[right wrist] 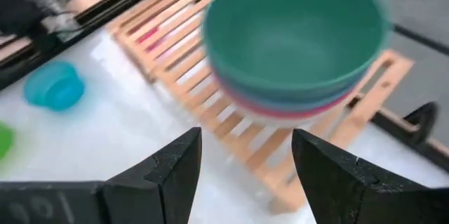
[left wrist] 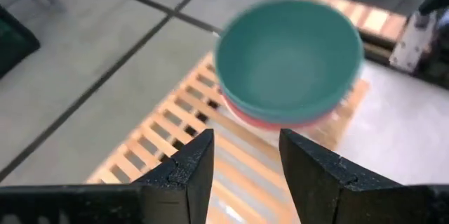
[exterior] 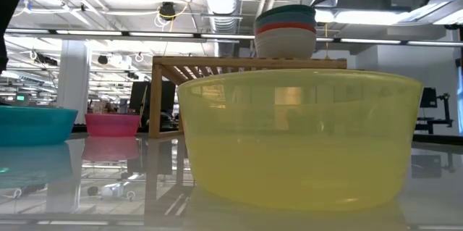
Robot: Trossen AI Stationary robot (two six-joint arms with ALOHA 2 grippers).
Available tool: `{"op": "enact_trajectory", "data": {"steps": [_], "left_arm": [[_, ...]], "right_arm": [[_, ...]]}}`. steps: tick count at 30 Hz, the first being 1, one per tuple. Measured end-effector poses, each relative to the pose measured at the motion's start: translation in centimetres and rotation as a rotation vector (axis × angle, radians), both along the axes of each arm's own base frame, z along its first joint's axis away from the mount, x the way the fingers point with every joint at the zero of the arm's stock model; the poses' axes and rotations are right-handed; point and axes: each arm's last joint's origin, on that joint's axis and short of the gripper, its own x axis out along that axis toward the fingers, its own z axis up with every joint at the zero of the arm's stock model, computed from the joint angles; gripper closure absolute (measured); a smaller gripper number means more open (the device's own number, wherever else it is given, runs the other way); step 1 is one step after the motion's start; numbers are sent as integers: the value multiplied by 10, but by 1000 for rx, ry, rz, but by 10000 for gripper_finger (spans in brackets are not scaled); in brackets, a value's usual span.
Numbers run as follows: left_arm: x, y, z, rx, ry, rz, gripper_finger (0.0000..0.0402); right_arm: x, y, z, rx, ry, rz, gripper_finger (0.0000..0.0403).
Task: Place and stack bowls onto a shelf
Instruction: Put the small yellow bowl on the shelf
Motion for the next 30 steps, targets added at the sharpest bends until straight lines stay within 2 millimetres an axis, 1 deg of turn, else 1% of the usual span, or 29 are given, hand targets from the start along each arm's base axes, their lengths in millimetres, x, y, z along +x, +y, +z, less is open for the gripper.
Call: {"op": "enact_trajectory", "data": {"steps": [5,9,13,18,21,25,27,30], "left_arm": [[-3,-20,-20,-43,1,35,255],[-4,-39,-45,-100,-67,40,256],[-16,-63,-64,-147,-127,76,256],[-37,-90,-87,-183,-187,201,256],[-46,-109,-93,-225,-243,219,256],[-48,-137,-100,-270,-297,186,256],[-45,-153,-106,-264,-306,175,256],[-42,-177,-119,-225,-273,150,256]], "right_arm": [[0,20,-8,36,-3,61,154],[2,30,-16,43,7,91,154],[4,38,-21,54,6,123,154],[19,48,-28,52,20,163,154],[29,57,-34,40,47,213,154],[40,73,-44,47,85,297,154],[45,81,-49,39,104,329,154],[53,91,-56,54,126,382,154]]}}
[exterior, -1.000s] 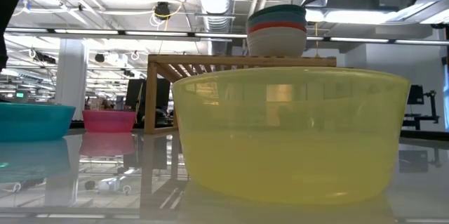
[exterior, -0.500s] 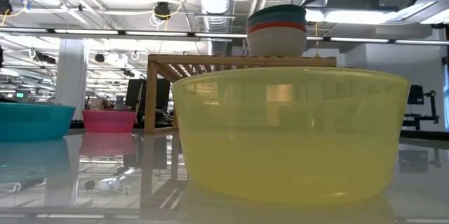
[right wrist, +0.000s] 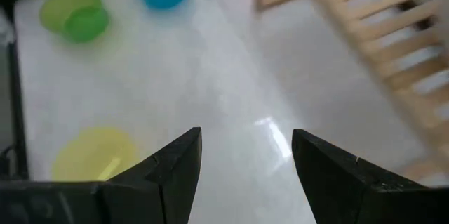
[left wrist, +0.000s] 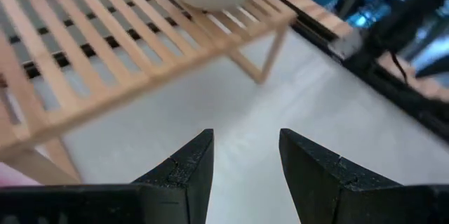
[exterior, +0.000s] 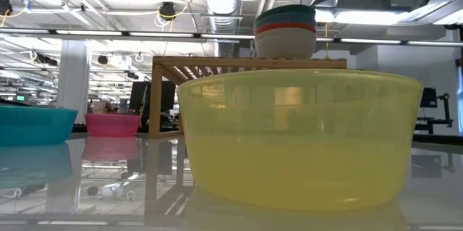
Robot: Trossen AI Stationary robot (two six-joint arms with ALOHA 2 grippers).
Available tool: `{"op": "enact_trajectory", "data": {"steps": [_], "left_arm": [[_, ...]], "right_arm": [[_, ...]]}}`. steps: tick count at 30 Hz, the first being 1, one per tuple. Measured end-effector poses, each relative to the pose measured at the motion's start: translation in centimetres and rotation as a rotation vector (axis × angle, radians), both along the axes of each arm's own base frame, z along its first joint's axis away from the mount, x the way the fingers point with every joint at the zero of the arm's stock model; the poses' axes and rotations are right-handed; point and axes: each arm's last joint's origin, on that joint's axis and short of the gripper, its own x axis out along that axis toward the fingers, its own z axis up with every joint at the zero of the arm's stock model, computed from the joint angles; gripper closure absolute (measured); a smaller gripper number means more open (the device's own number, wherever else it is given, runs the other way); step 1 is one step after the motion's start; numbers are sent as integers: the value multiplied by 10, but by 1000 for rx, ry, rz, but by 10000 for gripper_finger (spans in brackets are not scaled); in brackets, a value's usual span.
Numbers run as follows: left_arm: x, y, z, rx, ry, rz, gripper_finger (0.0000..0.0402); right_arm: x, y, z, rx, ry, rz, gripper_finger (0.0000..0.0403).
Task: Place and stack bowls onto a shelf
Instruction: Put the small yellow bowl on the shelf
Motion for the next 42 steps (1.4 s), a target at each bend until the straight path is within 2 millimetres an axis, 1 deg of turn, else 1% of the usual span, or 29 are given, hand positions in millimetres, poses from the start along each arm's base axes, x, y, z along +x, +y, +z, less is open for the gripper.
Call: {"op": "enact_trajectory", "data": {"steps": [2,5,9,12,15,17,20,23,25,28,33,35,36,39,42], "left_arm": [[1,-11,-8,22,46,-40,256],[5,-19,-19,33,131,-120,256],[9,-23,-25,27,212,-236,256],[8,-24,-29,42,241,-278,256],[-2,-31,-39,35,264,-297,256],[-12,-40,-45,4,241,-322,256],[-27,-57,-61,-25,212,-363,256],[-39,-71,-76,-53,179,-400,256],[-45,-79,-82,-69,153,-415,256],[-53,-86,-91,-109,144,-413,256],[-65,-100,-94,-117,111,-413,256],[-69,-104,-93,-115,95,-409,256],[-71,-105,-93,-116,87,-405,256],[-74,-108,-93,-114,70,-395,256],[-75,-108,-93,-132,67,-379,256]], "right_arm": [[8,6,-8,55,29,28,154],[17,17,-23,131,94,11,154],[29,38,-46,191,163,-4,154],[40,54,-64,223,203,-14,154],[55,68,-84,295,218,-16,154],[65,77,-97,329,216,-14,154],[77,88,-114,368,205,-10,154],[85,93,-135,364,244,-43,154],[88,93,-147,349,281,-63,154],[93,95,-163,344,314,-66,154],[97,101,-175,343,329,-34,155],[98,101,-183,333,351,-31,159],[101,100,-189,335,357,-36,164],[104,99,-193,345,359,-32,188],[109,97,-202,353,368,-33,225]]}}
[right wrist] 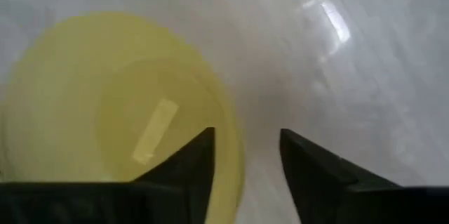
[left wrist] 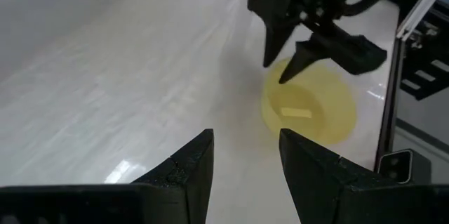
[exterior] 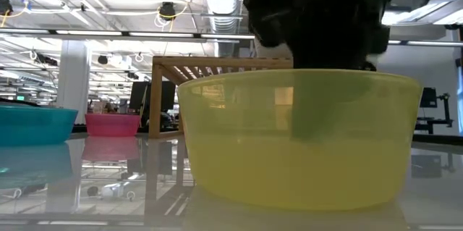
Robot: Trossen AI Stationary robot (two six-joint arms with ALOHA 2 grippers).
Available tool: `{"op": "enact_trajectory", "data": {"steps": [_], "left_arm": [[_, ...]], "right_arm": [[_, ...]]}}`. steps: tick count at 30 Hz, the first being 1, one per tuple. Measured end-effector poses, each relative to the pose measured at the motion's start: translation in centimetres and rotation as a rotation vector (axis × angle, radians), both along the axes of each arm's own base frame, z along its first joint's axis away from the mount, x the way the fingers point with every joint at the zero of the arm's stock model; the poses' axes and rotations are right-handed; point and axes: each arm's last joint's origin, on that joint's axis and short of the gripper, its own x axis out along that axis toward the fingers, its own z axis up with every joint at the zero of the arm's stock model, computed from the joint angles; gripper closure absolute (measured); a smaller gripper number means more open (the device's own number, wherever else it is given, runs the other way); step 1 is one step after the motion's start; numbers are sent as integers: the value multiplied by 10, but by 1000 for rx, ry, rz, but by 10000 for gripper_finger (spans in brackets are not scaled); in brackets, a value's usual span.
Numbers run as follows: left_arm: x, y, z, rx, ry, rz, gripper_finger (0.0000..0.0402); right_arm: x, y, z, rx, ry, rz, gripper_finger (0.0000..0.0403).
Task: Place and stack bowls onto a shelf
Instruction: Put the small yellow bowl on the shelf
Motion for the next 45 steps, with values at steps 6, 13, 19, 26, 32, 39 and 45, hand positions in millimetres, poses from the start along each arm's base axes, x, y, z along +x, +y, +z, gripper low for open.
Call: {"op": "enact_trajectory", "data": {"steps": [6,13,19,26,32,39,45], "left_arm": [[-1,0,0,-35,14,4,256],[-14,13,15,-20,35,2,256],[-32,36,44,-4,-40,49,256],[-52,58,75,20,-166,90,256],[-61,72,90,70,-269,167,256],[-62,81,95,166,-280,188,256],[-49,103,93,237,-232,285,255]], "right_arm": [[2,-5,0,7,8,-6,350],[10,-9,37,19,-62,1,374],[34,-23,94,-52,-193,5,380],[52,-64,147,-219,-303,-32,380],[62,-104,186,-365,-395,-7,380],[67,-162,224,-596,-450,18,380],[71,-224,235,-776,-455,37,380]]}}
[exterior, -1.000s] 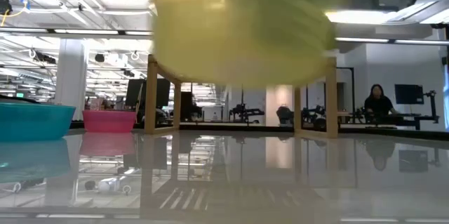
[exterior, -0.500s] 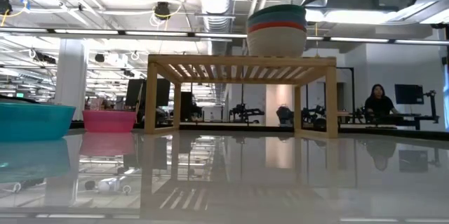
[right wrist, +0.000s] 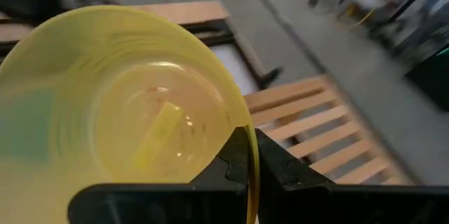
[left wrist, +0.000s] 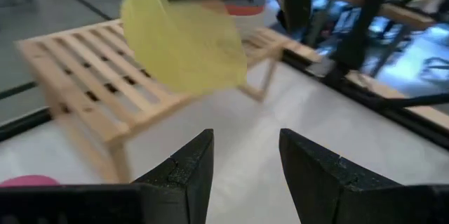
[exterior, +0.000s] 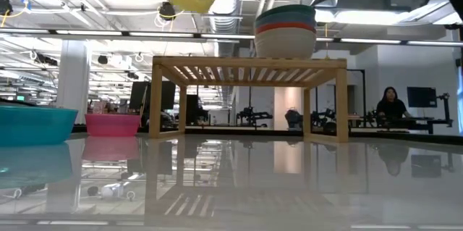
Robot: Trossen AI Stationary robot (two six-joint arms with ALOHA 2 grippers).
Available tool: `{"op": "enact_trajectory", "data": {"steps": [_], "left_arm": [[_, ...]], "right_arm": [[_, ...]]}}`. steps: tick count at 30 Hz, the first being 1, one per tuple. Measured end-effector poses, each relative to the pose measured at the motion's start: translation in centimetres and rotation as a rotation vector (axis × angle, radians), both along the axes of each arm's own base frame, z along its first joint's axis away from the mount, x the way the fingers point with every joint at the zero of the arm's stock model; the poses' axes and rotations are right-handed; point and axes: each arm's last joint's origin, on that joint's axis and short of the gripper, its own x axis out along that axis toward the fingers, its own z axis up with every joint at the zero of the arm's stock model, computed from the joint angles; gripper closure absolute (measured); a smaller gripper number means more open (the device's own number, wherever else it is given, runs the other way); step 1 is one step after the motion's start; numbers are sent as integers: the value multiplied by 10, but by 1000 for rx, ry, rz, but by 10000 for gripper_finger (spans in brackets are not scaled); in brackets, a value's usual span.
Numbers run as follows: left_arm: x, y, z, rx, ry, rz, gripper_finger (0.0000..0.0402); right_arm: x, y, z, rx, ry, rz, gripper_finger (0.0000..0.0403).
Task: Place and stack bowls onto a shelf
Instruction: Put the small yellow bowl on the shelf
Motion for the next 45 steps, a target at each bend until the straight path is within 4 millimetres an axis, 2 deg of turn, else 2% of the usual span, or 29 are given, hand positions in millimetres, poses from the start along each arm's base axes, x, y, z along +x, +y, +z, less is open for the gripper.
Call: {"op": "enact_trajectory", "data": {"steps": [8,11,14,18,24,33,39,45], "left_arm": [[14,44,-6,26,107,190,255],[20,62,-7,1,112,264,255],[25,78,-6,-38,104,320,255],[30,97,-4,-56,116,355,255],[39,120,2,-69,110,323,255],[46,149,11,-37,105,256,255],[46,160,12,-48,104,203,255],[45,166,12,-49,114,196,255]], "right_arm": [[-8,-83,13,-254,31,-4,380],[-17,-113,14,-231,16,23,380],[-22,-138,5,-189,28,43,380],[-29,-158,-2,-187,84,95,380],[-26,-168,-17,-139,109,186,380],[-8,-162,-46,-148,217,275,380],[-3,-149,-47,-170,241,321,377],[-2,-145,-47,-181,255,328,371]]}}
